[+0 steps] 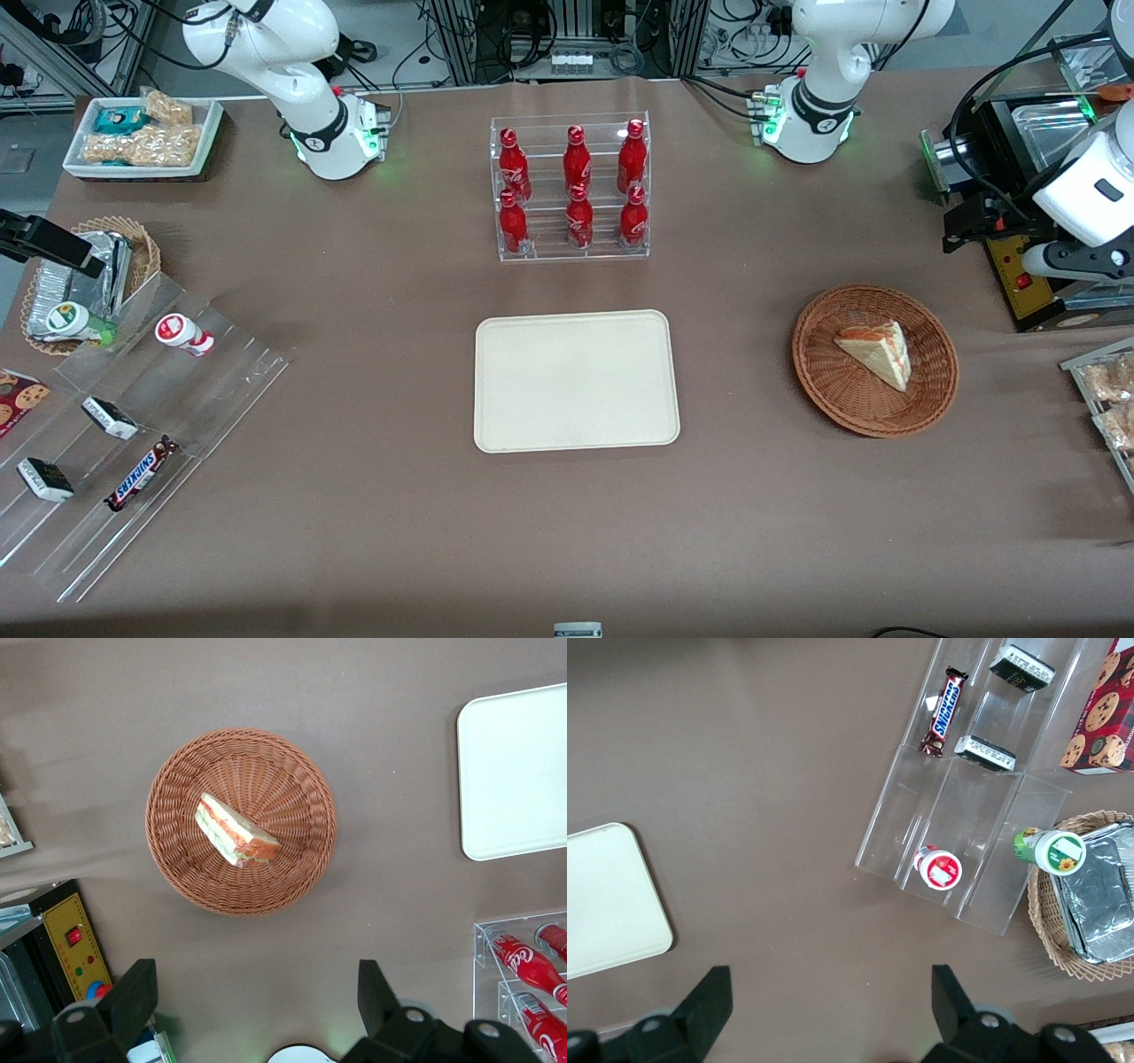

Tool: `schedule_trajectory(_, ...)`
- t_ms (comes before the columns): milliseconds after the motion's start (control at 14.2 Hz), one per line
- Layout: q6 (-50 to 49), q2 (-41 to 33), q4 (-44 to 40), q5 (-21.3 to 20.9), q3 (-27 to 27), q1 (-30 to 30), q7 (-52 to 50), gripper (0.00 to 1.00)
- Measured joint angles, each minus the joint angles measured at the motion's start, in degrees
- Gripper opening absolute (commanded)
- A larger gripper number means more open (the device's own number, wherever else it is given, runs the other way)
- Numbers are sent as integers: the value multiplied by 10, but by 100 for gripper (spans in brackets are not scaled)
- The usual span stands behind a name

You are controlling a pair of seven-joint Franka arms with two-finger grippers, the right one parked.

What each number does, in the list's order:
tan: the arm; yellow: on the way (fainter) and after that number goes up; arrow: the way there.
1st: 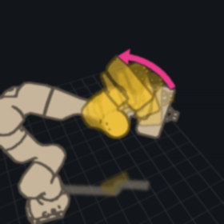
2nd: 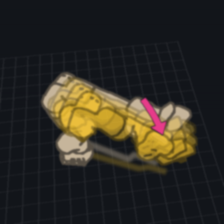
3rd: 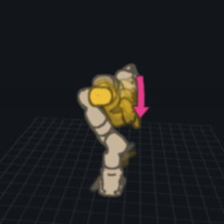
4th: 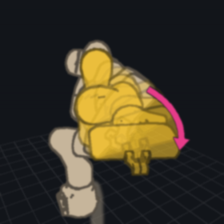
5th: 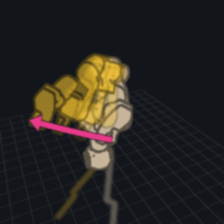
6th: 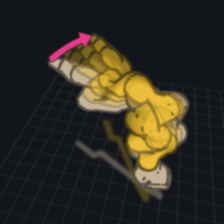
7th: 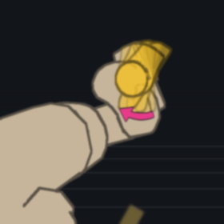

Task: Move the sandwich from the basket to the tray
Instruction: 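Move the left gripper from rest toward the wicker basket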

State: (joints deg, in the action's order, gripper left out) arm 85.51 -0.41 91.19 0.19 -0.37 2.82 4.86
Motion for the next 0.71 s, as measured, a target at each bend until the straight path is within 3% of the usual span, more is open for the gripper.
schedule_trajectory(705,-13,0,0,0,0,0,-1,100)
